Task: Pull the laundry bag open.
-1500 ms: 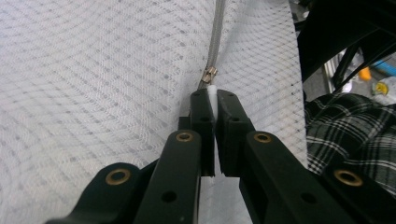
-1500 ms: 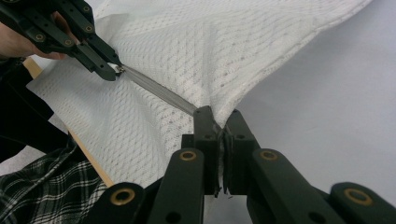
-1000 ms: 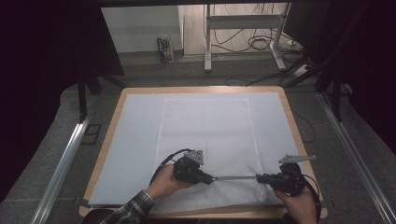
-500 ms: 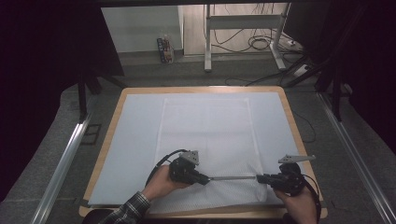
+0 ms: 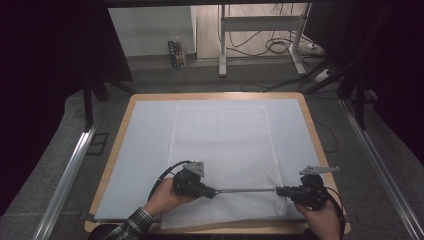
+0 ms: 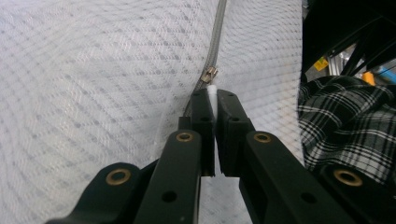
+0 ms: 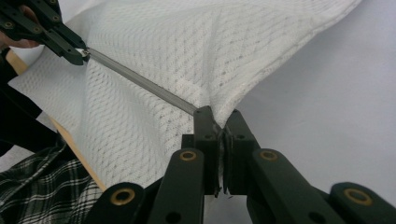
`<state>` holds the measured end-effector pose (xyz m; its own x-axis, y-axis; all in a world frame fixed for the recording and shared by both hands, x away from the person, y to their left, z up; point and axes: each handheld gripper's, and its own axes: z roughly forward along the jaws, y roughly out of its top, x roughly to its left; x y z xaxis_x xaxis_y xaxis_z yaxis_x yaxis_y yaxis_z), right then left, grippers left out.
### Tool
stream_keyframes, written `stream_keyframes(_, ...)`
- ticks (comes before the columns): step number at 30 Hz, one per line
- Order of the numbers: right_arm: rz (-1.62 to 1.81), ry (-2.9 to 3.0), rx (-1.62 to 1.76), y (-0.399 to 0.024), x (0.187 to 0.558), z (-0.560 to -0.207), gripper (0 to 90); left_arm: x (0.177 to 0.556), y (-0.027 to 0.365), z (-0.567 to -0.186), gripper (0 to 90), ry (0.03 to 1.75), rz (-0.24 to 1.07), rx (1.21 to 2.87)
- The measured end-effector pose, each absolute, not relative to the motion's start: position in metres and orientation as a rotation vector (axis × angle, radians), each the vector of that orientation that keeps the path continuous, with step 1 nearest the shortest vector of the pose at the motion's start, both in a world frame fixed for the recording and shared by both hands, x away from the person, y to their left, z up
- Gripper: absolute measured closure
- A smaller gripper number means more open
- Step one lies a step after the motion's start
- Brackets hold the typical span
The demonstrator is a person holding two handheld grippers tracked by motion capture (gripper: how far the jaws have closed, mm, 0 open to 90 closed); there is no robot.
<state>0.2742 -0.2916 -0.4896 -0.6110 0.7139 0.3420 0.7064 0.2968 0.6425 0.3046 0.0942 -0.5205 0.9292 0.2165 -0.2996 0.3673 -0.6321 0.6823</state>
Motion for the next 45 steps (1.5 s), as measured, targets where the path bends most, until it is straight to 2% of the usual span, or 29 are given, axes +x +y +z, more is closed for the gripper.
stream_keyframes(45, 1.211, 2.543, 1.386, -0.289, 0.272, -0.492, 85.4, 0.287, 0.147, -0.524, 87.3, 0.532, -0.201, 2.251)
